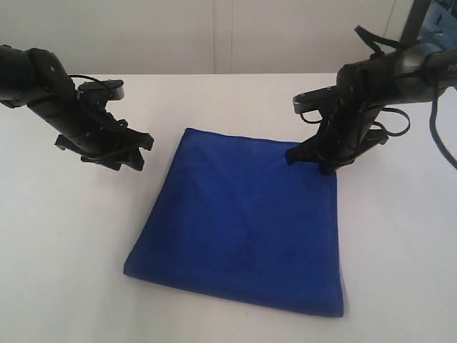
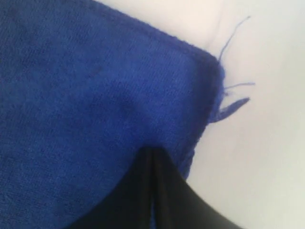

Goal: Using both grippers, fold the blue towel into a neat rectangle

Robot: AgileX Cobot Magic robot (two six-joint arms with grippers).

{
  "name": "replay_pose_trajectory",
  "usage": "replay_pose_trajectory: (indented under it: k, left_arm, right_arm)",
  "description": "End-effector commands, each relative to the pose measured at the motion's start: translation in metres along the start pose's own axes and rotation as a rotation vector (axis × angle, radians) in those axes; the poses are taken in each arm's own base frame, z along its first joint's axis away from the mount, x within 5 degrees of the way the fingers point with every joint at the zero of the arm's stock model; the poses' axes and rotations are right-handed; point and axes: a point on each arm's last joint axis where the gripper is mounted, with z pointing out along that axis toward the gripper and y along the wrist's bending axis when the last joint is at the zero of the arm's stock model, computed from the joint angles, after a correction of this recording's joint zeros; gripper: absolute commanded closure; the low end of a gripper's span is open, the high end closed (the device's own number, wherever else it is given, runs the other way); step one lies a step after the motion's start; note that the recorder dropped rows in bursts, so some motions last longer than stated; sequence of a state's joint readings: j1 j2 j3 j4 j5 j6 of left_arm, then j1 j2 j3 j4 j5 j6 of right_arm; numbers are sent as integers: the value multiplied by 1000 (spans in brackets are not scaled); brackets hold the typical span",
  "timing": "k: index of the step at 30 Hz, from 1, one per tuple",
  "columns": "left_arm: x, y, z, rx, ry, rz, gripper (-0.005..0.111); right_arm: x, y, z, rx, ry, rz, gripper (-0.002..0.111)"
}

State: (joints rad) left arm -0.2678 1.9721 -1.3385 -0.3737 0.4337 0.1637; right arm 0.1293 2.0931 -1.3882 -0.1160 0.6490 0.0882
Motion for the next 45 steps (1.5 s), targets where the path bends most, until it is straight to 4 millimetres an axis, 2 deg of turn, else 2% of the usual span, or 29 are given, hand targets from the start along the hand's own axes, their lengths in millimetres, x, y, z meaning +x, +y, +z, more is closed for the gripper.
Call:
replay_pose_trajectory:
  k: [1,4,8,10,14,20,27,32,45]
  left_arm:
    - [-10,-11,-24,34,-94,38,58]
    - [-15,-21,-28,128,-159,33,74]
    - [-20,-45,-19,267,-243,119,106]
    - [-22,-55,-12,291,-286,171,107]
    - [-26,-66,9,328,-323,153,107]
    - [-33,-63,39,344,-290,141,107]
    - [-26,-53,68,313,-247,116,107]
    - [-23,-50,78,302,-229,110,107]
    - [-27,-39,83,199,-273,35,107]
  right_arm:
    - [-6,-3,-25,7,-69,4,108]
    - [-10,-2,-31,-2,-114,30,108]
    - [-11,-2,-27,-6,-121,55,108]
    - [-11,-2,-24,-2,-118,64,108]
    - [-9,-1,-14,-2,-101,64,108]
    - [-5,0,2,-2,-68,61,108]
    - [-7,1,12,-7,-97,57,108]
    - [-5,2,19,-8,-86,56,108]
    - [-8,2,36,8,-142,-1,108]
